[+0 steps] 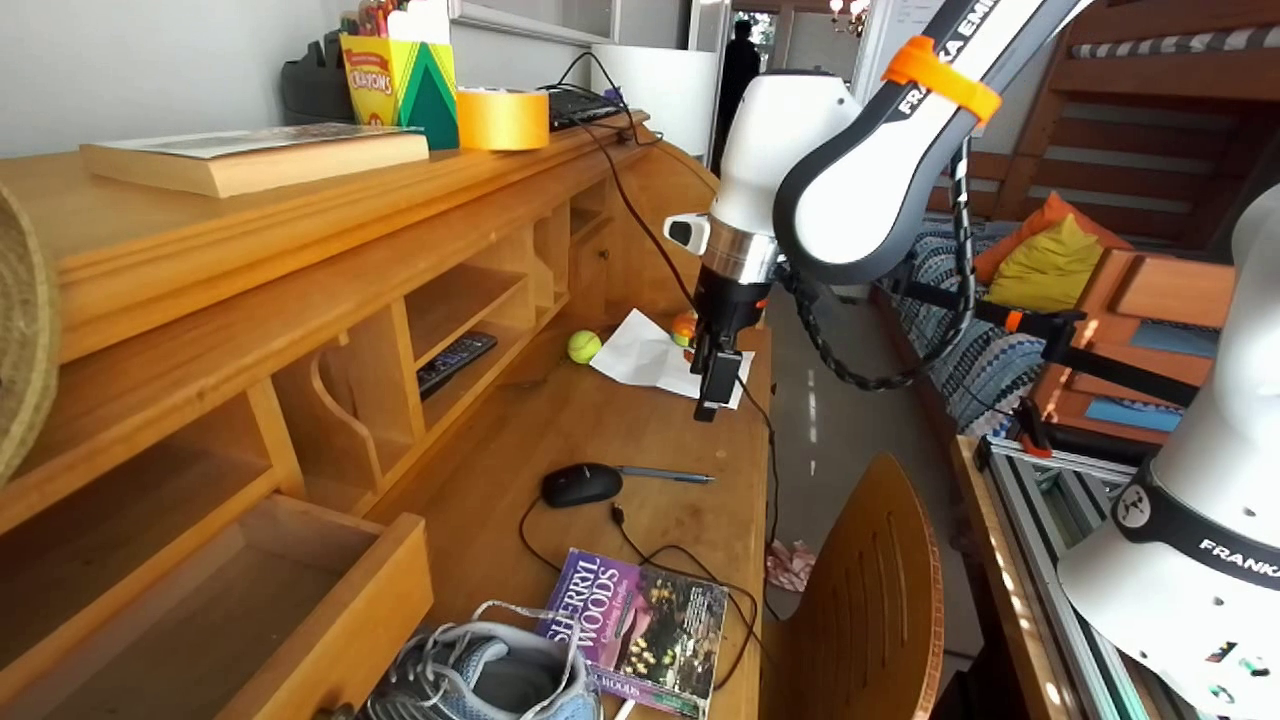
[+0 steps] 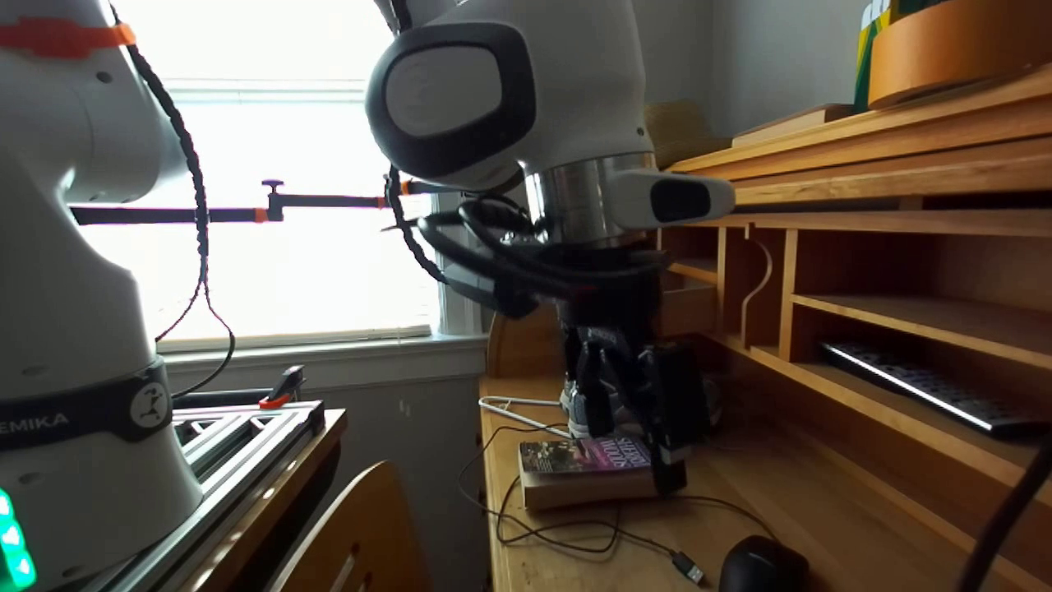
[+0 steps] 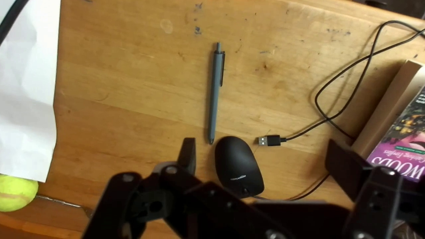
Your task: Pick up the pen and place it in the open drawer on the left
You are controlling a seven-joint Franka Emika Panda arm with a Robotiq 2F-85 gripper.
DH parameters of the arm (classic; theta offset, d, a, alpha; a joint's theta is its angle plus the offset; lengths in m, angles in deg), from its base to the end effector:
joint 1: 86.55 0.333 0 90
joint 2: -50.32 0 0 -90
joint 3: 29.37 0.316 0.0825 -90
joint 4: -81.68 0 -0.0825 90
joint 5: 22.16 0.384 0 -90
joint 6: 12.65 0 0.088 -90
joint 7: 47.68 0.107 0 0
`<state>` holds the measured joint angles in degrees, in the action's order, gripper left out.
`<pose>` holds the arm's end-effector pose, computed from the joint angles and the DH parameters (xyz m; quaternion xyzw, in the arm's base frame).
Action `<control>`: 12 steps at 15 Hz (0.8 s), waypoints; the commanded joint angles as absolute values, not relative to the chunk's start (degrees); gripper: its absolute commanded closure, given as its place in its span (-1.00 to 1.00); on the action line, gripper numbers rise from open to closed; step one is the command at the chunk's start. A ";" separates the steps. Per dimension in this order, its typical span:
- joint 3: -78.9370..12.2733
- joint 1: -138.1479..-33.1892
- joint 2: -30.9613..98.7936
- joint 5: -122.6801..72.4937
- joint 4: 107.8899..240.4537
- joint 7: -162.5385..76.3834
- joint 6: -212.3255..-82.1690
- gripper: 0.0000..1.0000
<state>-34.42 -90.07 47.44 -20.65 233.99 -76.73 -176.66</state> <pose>0.4325 -0.0670 0.2384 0.9832 0.1653 0.0737 0.0226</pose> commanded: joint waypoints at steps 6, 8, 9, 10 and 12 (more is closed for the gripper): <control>-26.54 -98.06 31.84 3.63 228.97 -97.89 -182.87 -1.00; -26.60 -99.00 28.41 4.13 227.40 -97.24 -185.48 -1.00; -27.54 -97.46 32.73 2.11 229.77 -95.73 -182.75 -1.00; -27.58 -97.79 31.54 2.06 229.25 -95.73 -183.19 -1.00; -27.58 -97.73 31.41 2.06 229.14 -95.73 -183.19 -1.00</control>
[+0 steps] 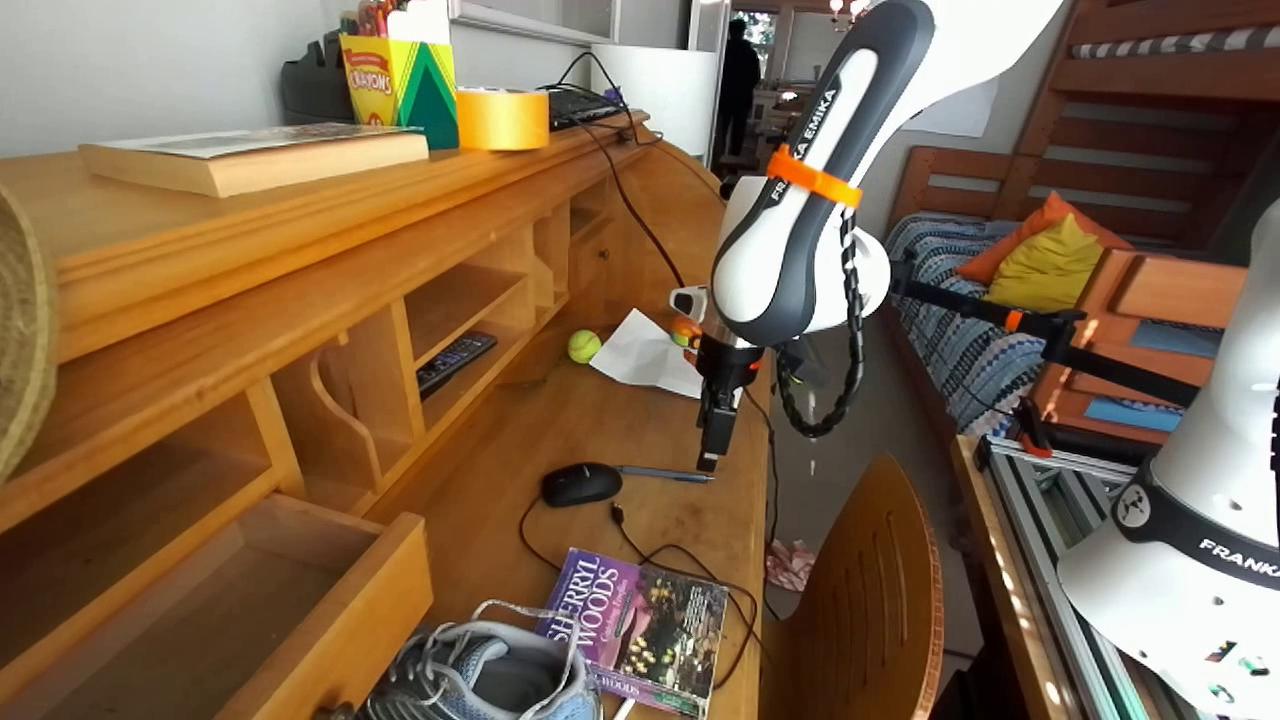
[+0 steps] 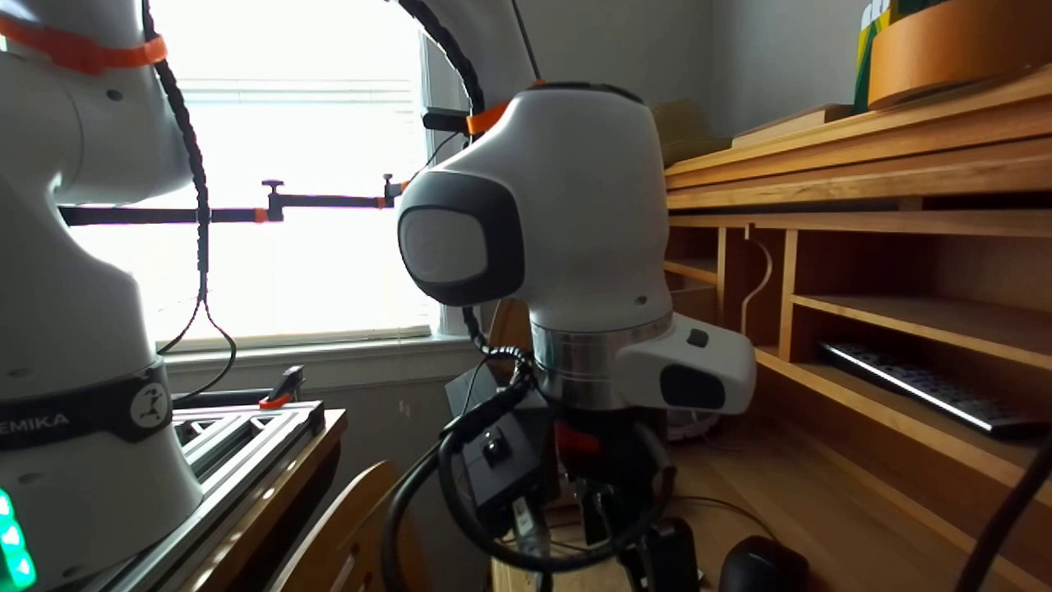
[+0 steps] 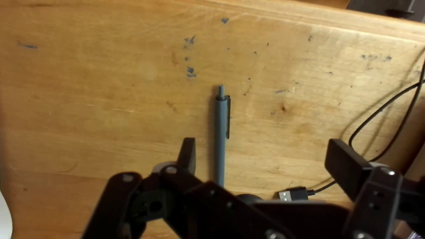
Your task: Pick up the pen and place it in the open drawer on the left
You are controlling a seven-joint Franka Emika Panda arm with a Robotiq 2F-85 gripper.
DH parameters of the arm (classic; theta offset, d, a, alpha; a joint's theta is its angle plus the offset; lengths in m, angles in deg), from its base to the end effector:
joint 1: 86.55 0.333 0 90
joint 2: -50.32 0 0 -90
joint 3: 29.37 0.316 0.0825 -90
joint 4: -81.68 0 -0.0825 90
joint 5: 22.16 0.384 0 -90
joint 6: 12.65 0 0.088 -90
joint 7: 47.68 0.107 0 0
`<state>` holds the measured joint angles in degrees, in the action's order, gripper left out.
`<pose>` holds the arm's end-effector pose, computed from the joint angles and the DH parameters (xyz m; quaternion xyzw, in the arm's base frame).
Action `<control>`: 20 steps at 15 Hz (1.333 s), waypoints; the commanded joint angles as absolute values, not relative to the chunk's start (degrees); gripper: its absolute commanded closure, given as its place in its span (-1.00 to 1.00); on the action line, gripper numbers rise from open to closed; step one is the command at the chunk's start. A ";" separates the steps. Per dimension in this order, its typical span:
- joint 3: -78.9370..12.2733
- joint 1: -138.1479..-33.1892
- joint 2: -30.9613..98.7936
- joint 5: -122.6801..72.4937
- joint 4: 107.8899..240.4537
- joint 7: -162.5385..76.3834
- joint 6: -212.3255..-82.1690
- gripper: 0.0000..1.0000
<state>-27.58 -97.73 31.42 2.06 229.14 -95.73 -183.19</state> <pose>0.4304 -0.0988 0.1496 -0.9900 -0.1284 -0.0530 0.0245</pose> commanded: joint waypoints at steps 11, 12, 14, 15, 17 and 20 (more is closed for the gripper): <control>-21.64 -103.92 27.60 4.31 226.26 -101.28 -188.20 -1.00; -21.15 -104.40 26.83 4.11 225.96 -101.25 -189.08 -1.00; -20.85 -104.65 25.25 3.28 225.71 -100.80 -191.11 -1.00; -20.53 -104.91 24.54 3.07 225.76 -100.93 -192.26 -1.00; -20.21 -105.35 22.63 2.73 225.50 -100.93 -194.50 -1.00; -18.76 -107.44 20.71 2.69 224.41 -100.77 -194.43 -1.00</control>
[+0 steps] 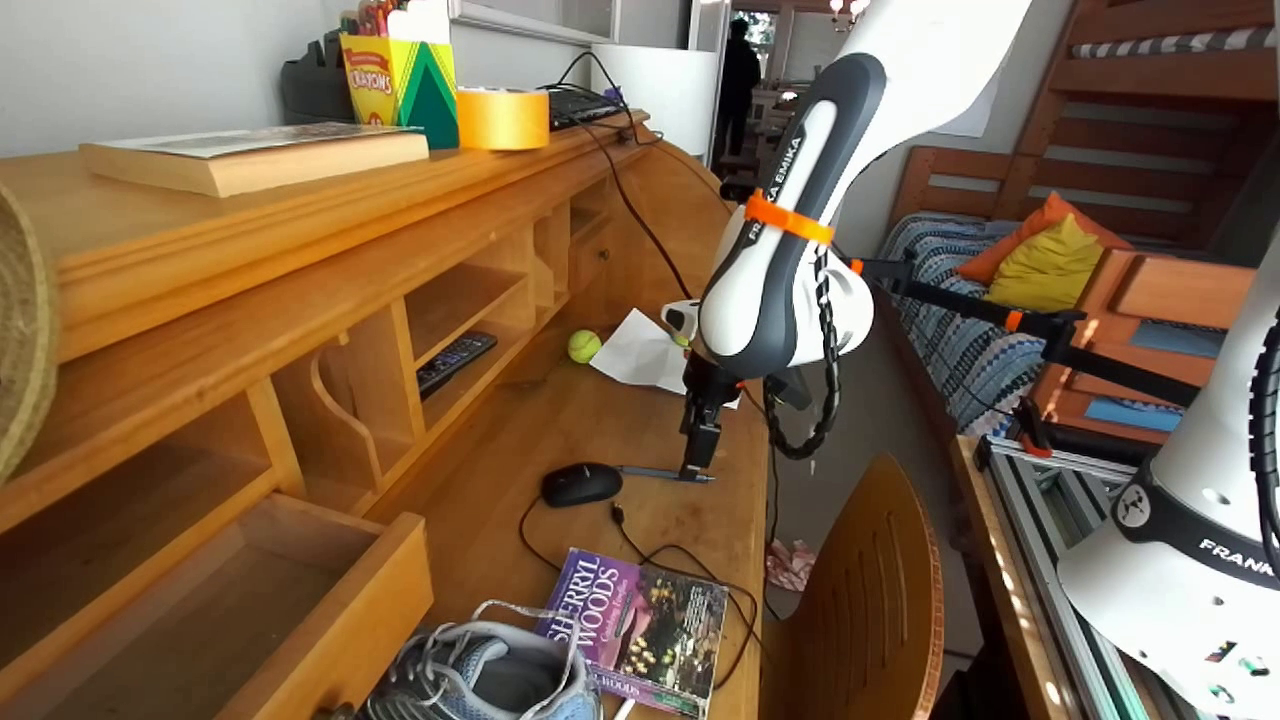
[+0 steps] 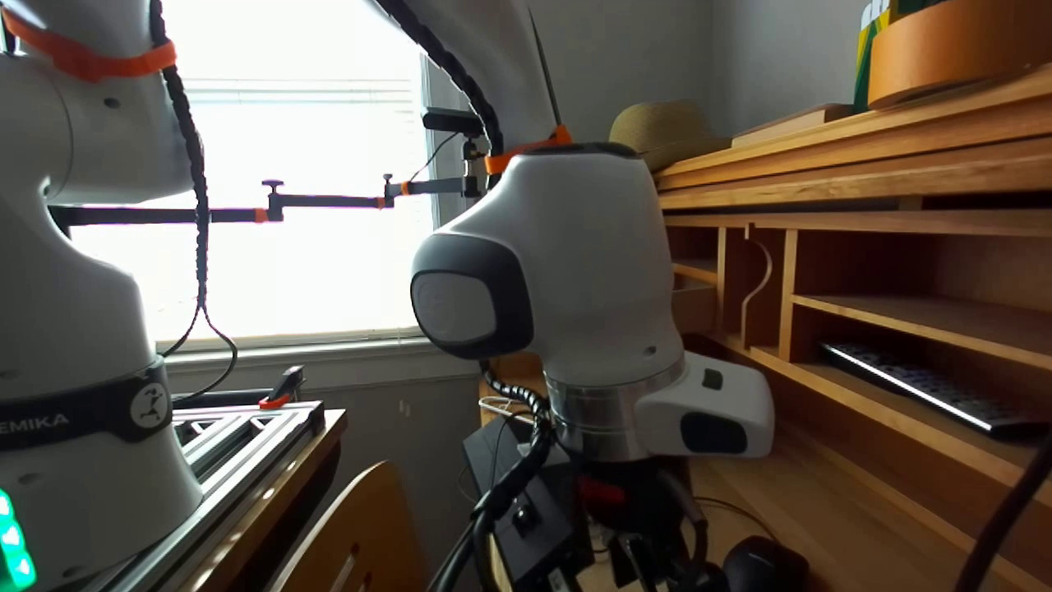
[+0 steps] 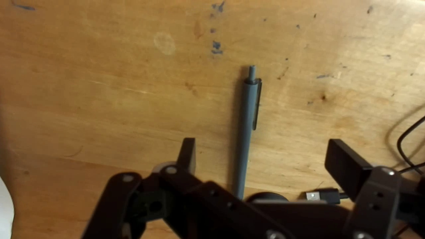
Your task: Pick up the pen and place it in the open drawer on the left
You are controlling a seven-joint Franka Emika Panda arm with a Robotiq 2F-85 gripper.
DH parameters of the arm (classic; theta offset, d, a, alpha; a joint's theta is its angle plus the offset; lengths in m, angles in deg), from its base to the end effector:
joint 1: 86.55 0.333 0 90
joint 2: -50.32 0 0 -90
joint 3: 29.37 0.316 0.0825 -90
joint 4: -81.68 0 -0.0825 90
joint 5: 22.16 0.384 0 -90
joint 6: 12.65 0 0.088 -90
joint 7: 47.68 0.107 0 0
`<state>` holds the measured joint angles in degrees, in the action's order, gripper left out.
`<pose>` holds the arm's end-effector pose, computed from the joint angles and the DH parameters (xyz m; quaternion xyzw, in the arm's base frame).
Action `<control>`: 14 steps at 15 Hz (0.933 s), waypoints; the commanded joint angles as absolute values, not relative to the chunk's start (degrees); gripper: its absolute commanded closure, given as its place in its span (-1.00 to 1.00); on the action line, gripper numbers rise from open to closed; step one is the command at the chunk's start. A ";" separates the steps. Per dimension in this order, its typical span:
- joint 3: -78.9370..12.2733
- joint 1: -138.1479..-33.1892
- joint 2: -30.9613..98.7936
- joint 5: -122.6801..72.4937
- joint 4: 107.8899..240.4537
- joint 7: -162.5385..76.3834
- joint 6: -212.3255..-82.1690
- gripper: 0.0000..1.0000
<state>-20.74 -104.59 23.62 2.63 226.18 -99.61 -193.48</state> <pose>0.4419 -0.1040 0.1194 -0.9856 -0.1426 -0.0908 0.0015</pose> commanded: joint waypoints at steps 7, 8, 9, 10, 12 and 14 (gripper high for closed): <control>-16.16 -111.83 18.04 2.15 222.19 -101.33 -194.25 -0.18; -15.84 -112.37 17.74 2.00 221.92 -101.56 -194.10 -0.02; -15.51 -112.86 17.37 1.81 221.68 -101.93 -194.18 0.15; -15.10 -113.38 16.98 1.75 221.47 -102.34 -194.37 0.32; -14.11 -114.51 16.39 1.71 221.11 -103.03 -194.49 0.60; -13.08 -115.65 15.67 1.66 220.61 -103.88 -194.62 0.90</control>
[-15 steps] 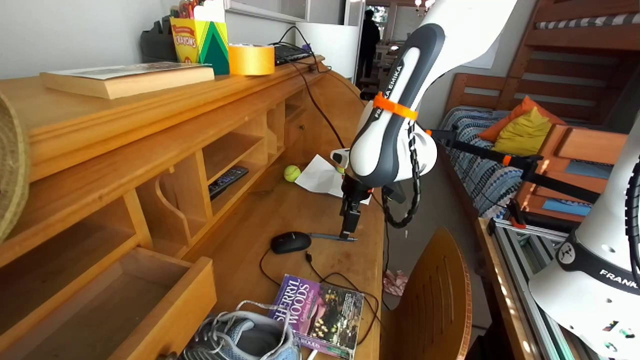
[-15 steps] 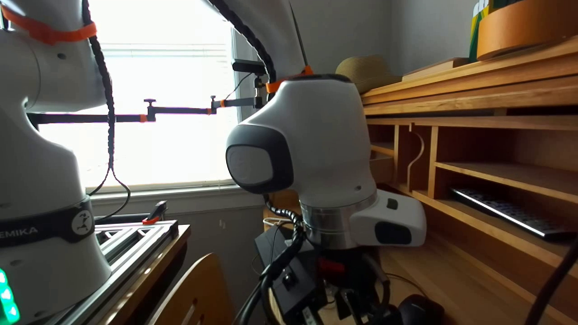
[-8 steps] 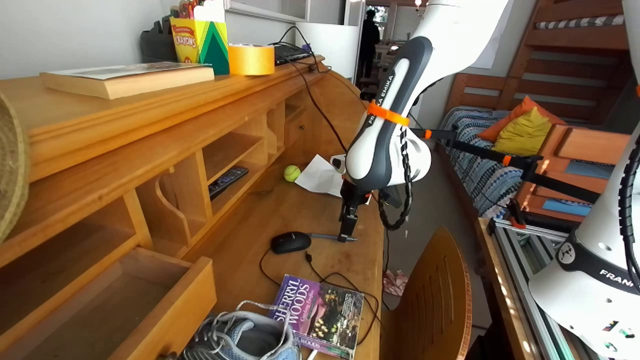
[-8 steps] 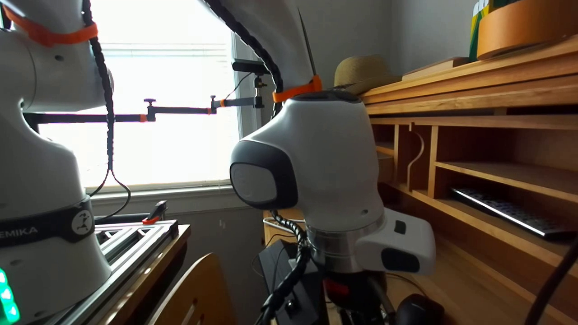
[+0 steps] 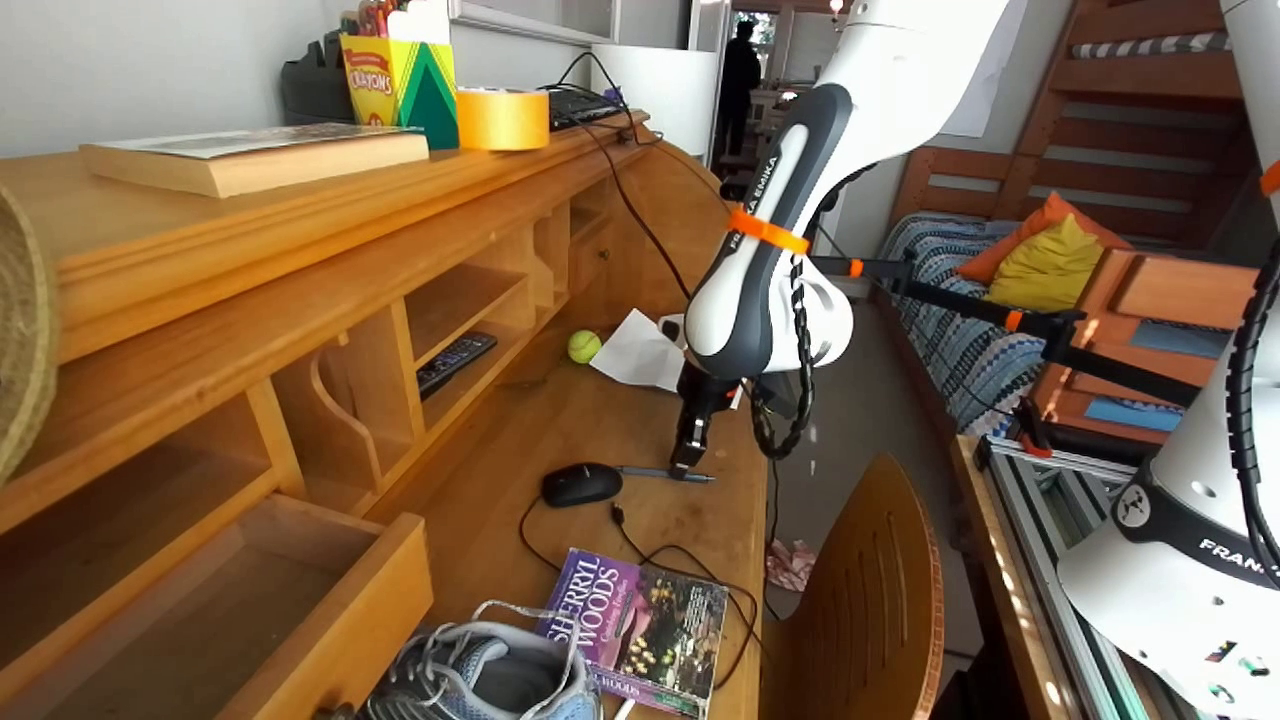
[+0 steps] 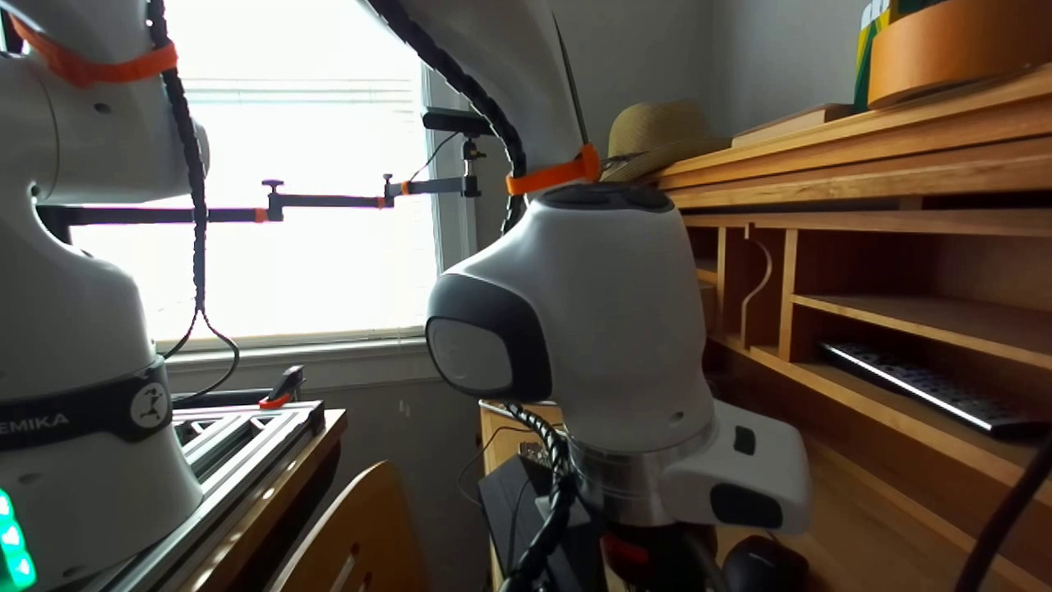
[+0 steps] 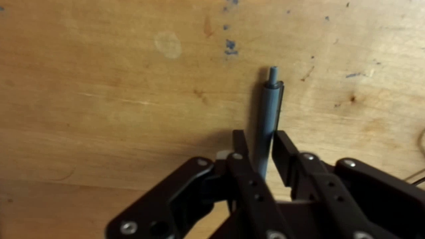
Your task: Pick up the pen and place it in the open drawer on the left
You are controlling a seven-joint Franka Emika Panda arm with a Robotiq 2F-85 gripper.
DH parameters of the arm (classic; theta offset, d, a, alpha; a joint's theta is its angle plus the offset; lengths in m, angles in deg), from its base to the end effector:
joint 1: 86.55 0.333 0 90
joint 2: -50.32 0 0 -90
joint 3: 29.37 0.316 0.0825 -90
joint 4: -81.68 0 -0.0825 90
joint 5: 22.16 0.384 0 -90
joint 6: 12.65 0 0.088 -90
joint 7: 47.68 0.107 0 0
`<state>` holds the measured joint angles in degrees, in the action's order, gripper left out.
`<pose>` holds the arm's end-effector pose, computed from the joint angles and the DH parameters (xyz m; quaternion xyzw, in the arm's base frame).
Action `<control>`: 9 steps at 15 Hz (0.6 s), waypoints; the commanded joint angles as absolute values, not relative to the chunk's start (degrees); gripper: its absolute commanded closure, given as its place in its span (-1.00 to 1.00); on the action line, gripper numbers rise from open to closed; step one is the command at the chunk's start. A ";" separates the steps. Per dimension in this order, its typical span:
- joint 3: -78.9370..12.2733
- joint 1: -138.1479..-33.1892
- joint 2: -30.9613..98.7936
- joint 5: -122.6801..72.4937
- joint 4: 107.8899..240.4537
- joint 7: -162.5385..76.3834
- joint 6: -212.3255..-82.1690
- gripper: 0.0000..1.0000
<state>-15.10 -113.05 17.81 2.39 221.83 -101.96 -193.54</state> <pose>0.4519 -0.1218 0.0942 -0.9868 -0.1274 -0.0959 0.0291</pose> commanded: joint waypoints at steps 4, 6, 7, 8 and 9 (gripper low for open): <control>-13.24 -115.47 14.85 1.66 220.00 -104.30 -194.66 0.94; -13.21 -115.32 15.51 1.97 220.29 -104.05 -194.46 0.94; -13.46 -114.97 16.54 2.32 220.91 -103.53 -194.23 0.94; -13.00 -115.41 18.26 2.67 221.95 -103.27 -193.31 0.94; -12.87 -115.62 20.76 3.14 223.78 -102.87 -192.74 0.94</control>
